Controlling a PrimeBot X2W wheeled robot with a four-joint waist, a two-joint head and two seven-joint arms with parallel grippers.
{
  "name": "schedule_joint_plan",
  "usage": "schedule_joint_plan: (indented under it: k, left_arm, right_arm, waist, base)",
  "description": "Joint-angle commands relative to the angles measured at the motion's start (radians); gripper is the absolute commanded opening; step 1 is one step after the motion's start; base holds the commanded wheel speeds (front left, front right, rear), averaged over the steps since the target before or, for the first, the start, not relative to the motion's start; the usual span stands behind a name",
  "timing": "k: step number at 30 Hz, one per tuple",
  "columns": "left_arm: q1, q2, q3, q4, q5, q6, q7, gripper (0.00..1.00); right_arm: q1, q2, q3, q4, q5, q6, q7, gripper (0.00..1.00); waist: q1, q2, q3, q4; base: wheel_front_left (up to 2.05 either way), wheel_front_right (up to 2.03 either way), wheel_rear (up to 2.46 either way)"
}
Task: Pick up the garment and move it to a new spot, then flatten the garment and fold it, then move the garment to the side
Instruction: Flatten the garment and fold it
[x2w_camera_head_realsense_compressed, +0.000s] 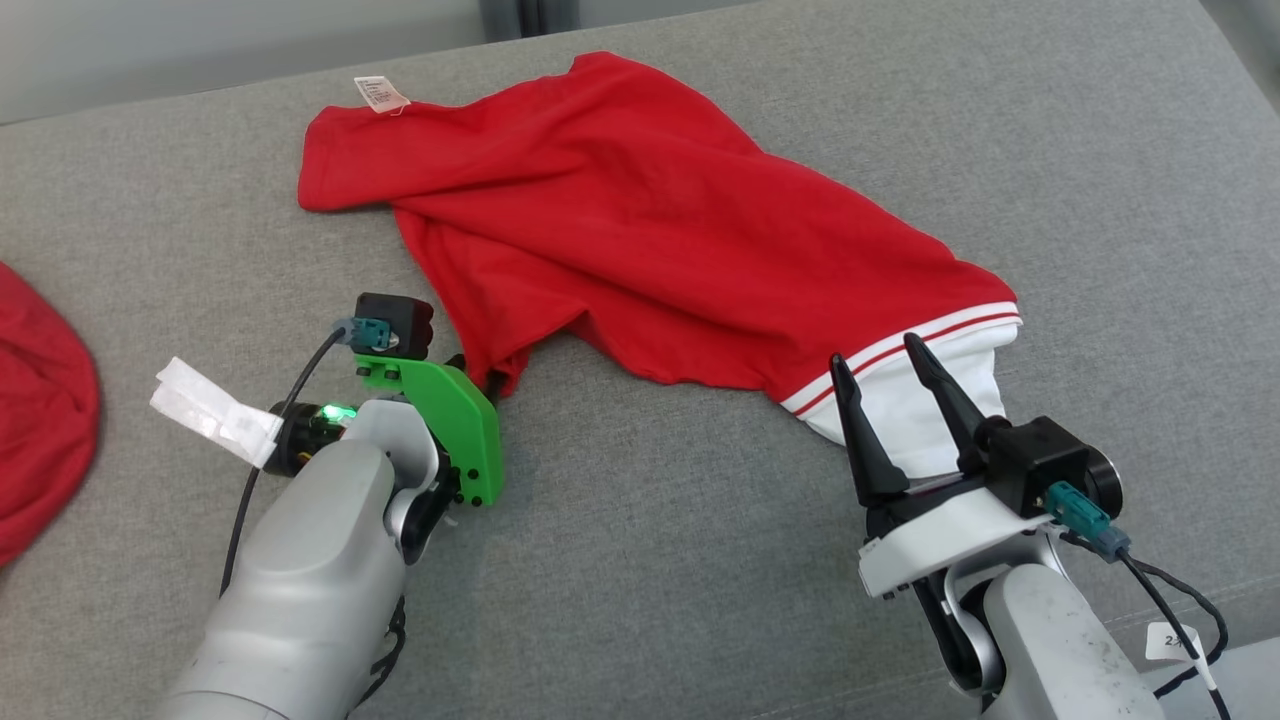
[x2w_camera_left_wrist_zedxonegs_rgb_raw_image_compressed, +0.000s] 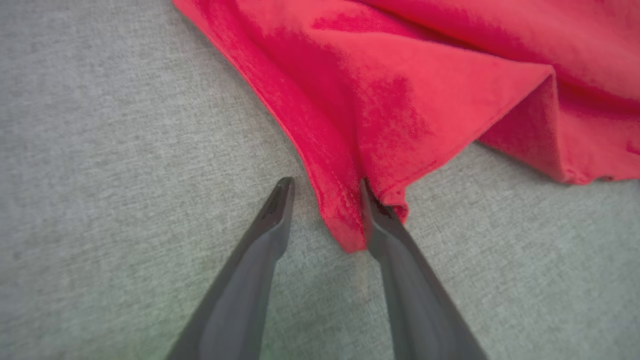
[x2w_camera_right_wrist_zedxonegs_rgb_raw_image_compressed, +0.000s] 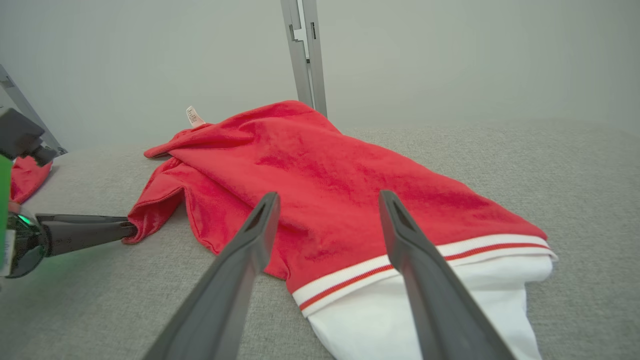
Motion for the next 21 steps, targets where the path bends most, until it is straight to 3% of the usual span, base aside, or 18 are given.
schedule_joint_plan:
  k: [1,13,20,21]
  left_arm:
    - [0.048,-0.006,-0.009,0.019,-0.005,-0.004,0.016,0.00]
    - [0.061,0.110,0.086,-0.054,-0.053,0.070,-0.125,0.00]
    - [0.129,0.150,0.103,-0.136,-0.074,0.103,-0.100,0.00]
    - [0.138,0.151,0.103,-0.147,-0.075,0.109,-0.099,0.38]
  right_arm:
    - [0.002,-0.002,-0.002,0.000,0.005,-0.001,-0.003,1.00]
    - [0.023,-0.002,-0.037,-0.004,0.002,-0.001,-0.004,1.00]
    - [0.033,-0.003,-0.039,-0.002,-0.001,-0.001,-0.005,1.00]
    - [0.033,-0.002,-0.038,-0.001,0.000,-0.001,-0.005,1.00]
  waist:
    - [0.0000,-0.0001,0.001,0.003]
    - [0.0000,-0.0001,-0.037,0.096]
    - [0.0000,-0.0001,-0.059,0.131]
    - [0.0000,-0.0001,-0.061,0.131]
  base:
    - [0.00,0.00,0.00]
    - [0.00,0.00,0.00]
    - [0.00,0.00,0.00]
    - [0.00,0.00,0.00]
